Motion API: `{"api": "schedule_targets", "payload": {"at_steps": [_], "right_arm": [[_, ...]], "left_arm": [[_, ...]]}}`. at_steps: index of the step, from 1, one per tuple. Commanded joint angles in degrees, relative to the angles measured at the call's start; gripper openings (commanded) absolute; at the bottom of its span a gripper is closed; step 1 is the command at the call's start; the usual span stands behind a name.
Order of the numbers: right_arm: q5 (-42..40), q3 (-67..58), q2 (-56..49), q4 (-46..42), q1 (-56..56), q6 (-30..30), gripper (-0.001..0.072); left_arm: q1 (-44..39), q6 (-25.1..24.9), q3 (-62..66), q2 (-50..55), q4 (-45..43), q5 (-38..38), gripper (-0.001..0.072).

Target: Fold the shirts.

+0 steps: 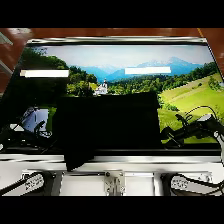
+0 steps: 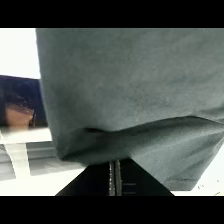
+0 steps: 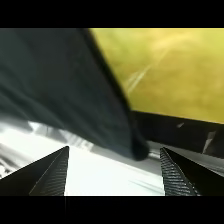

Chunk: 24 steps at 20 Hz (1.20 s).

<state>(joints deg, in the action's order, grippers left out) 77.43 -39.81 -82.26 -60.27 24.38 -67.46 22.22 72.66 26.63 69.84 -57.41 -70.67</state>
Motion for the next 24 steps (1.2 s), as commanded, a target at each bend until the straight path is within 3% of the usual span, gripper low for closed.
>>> {"api": "schedule_targets", "payload": {"at_steps": [1,2,4,5,6,8,10,17,24], "right_arm": [[-2.1,0.3,-0.4,0.2,-3.7,-1.1,0.0686],[-3.2,0.3,-0.4,0.3,-4.6,-1.5,0.0679],[-4.7,0.3,-0.4,0.3,-6.1,-1.5,0.0348],[-4.8,0.2,-0.4,0.9,-6.4,-1.5,0.0147],[-4.7,0.0,-0.4,2.0,-6.4,-0.9,0.0071],[-3.5,-1.7,0.1,4.7,-6.4,3.1,0.0069],[-4.2,-4.9,1.1,5.6,-6.4,3.2,0.0068],[-20.3,-24.2,-3.4,0.4,-15.8,-5.3,0.0068],[-21.5,-45.5,-20.9,-1.6,-18.5,-12.3,0.0068]], "left_arm": [[0.0,0.0,1.1,-0.1,0.0,-0.5,0.0039],[0.0,0.0,1.4,-0.3,0.0,-0.5,0.0039],[0.0,-0.1,2.5,-0.7,0.0,-0.5,0.0039],[0.0,-0.7,3.3,-0.9,0.0,-0.5,0.0039],[0.0,-1.6,4.5,-1.3,0.1,-0.7,0.0039],[0.0,-1.6,7.8,-2.0,0.1,-1.8,0.0039],[0.0,-1.6,12.8,-2.1,2.2,-3.1,0.0039],[-3.9,-0.2,28.5,3.8,15.1,9.6,0.0038],[-5.5,1.8,43.5,21.2,15.7,10.7,0.0038]]}}
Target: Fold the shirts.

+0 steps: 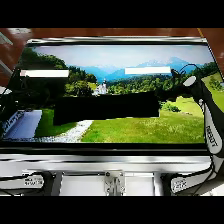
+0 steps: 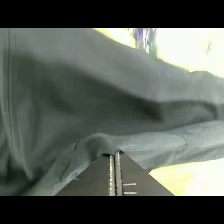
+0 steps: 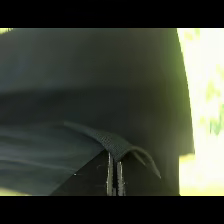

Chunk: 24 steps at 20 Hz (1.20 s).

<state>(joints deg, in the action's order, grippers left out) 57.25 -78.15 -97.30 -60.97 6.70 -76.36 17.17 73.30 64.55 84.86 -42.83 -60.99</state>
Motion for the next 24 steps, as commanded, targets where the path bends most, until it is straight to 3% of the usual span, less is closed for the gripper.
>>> {"api": "schedule_targets", "payload": {"at_steps": [1,5,6,7,8,9,11,15,19,21,24], "right_arm": [[-1.4,-8.4,-7.5,-0.8,-0.8,-3.9,0.0069],[-0.5,-9.1,-10.7,-0.8,-0.8,-4.7,0.0074],[-0.3,-9.1,-10.8,-0.8,-0.8,-4.7,0.0100],[-0.3,-9.2,-10.8,-0.8,-0.8,-4.7,0.0251],[0.0,-9.2,-10.4,-0.8,-0.6,-4.3,0.0548],[1.4,-9.6,-9.9,-1.0,-0.2,-2.8,0.0646],[3.8,-10.8,-8.3,-2.8,1.7,-2.5,0.0662],[8.4,-10.8,-8.6,0.9,8.3,-5.7,0.0662],[13.7,-10.8,-14.1,12.9,9.2,-2.8,0.0662],[13.4,-10.8,-16.2,18.3,7.9,-0.9,0.0662],[12.3,-10.8,-17.2,18.2,5.2,-0.9,0.0635]], "left_arm": [[-0.4,2.2,6.8,8.4,1.1,1.0,0.0038],[-0.4,6.1,7.9,14.3,1.1,1.0,0.0045],[-0.4,6.1,7.9,14.7,1.1,1.0,0.0172],[-0.4,6.1,8.0,14.8,1.1,1.0,0.0427],[-0.2,6.1,8.2,14.6,1.1,0.3,0.0577],[0.1,5.7,9.2,14.6,1.0,-1.4,0.0584],[1.2,5.6,11.5,14.6,1.1,-5.3,0.0584],[2.1,5.6,15.4,14.3,1.1,-13.2,0.0583],[1.4,5.6,15.8,13.1,1.0,-16.1,0.0583],[0.7,5.6,15.8,12.7,1.1,-16.2,0.0493],[-0.6,5.6,15.8,12.1,1.3,-16.2,0.0493]]}}
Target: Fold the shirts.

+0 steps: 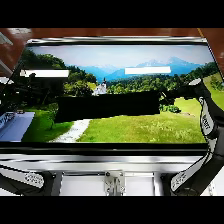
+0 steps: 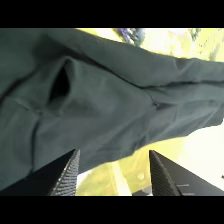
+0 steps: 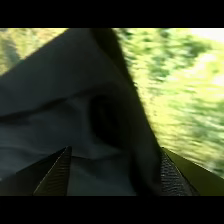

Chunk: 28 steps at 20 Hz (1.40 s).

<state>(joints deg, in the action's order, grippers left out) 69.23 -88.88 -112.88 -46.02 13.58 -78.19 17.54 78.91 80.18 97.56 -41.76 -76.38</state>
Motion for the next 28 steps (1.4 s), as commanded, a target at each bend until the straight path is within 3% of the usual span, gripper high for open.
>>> {"api": "schedule_targets", "payload": {"at_steps": [1,2,3,4,5,6,7,8,11,16,20,28], "right_arm": [[-0.4,0.0,-1.6,3.1,-2.4,1.0,0.0513],[-0.7,0.0,-1.6,3.0,-2.9,1.2,0.0339],[-1.1,0.0,-1.6,2.7,-3.1,1.4,0.0239],[-1.2,0.0,-1.5,2.6,-3.1,2.0,0.0094],[-0.9,0.0,-1.2,2.6,-3.1,2.3,0.0070],[-0.4,0.0,-0.4,2.6,-2.9,3.5,0.0070],[0.2,0.0,1.0,2.6,-2.6,4.7,0.0069],[0.9,0.0,2.6,2.5,-2.3,5.0,0.0069],[5.4,0.0,10.4,2.0,-2.3,5.0,0.0069],[15.5,0.0,25.9,2.0,-2.3,1.4,0.0069],[18.1,0.0,37.3,2.0,-2.3,-4.7,0.0069],[22.9,0.0,46.8,-2.5,-2.3,-12.2,0.0070]], "left_arm": [[-1.4,0.0,0.2,-0.8,0.4,-0.6,0.0493],[-2.0,0.0,0.2,-1.0,0.5,-0.6,0.0493],[-2.5,0.0,0.2,-1.2,0.5,-0.6,0.0494],[-3.1,0.0,0.2,-1.4,0.5,-0.6,0.0494],[-3.8,0.0,0.2,-1.6,0.5,-0.6,0.0494],[-4.5,0.0,0.2,-1.7,0.5,-0.6,0.0493],[-5.4,0.0,0.2,-1.7,0.5,-0.4,0.0387],[-6.8,0.0,0.2,-1.7,0.5,0.4,0.0186],[-14.1,-0.5,0.2,-1.7,2.0,7.1,0.0040],[-32.6,-0.4,0.2,-1.3,5.5,26.1,0.0039],[-45.2,0.4,0.2,1.6,12.2,38.4,0.0039],[-60.3,-3.3,5.4,13.3,35.4,41.2,0.0039]]}}
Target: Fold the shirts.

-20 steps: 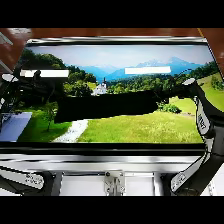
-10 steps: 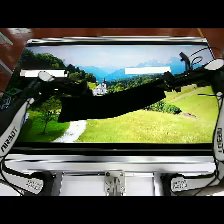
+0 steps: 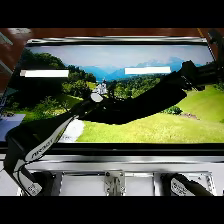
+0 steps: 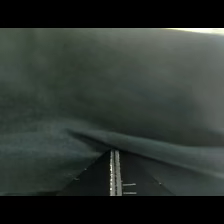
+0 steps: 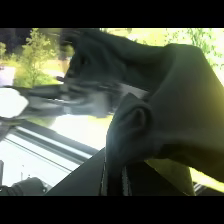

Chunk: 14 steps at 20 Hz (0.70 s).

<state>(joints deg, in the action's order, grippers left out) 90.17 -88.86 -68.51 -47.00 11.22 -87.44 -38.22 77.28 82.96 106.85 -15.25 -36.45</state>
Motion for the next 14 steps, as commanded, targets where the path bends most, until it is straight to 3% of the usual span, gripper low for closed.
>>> {"api": "schedule_targets", "payload": {"at_steps": [1,3,6,9,14], "right_arm": [[2.0,0.0,2.4,-1.6,0.0,-3.1,0.0070],[1.5,0.0,2.3,-2.6,0.0,-3.8,0.0070],[-0.6,0.1,2.0,-7.0,-1.3,-4.0,0.0070],[-5.5,0.1,-0.5,-9.9,-8.1,-4.0,0.0070],[-22.1,0.1,-11.6,-9.8,-25.5,-3.8,0.0070]], "left_arm": [[-5.3,-1.6,4.0,5.5,11.1,1.4,0.0039],[-4.8,-1.9,5.1,6.6,12.1,2.2,0.0038],[0.7,-6.1,5.1,5.0,9.3,-0.9,0.0035],[10.3,-5.7,5.1,-0.9,-5.3,-6.9,0.0034],[29.8,4.3,5.1,-18.7,-38.8,-16.2,0.0035]]}}
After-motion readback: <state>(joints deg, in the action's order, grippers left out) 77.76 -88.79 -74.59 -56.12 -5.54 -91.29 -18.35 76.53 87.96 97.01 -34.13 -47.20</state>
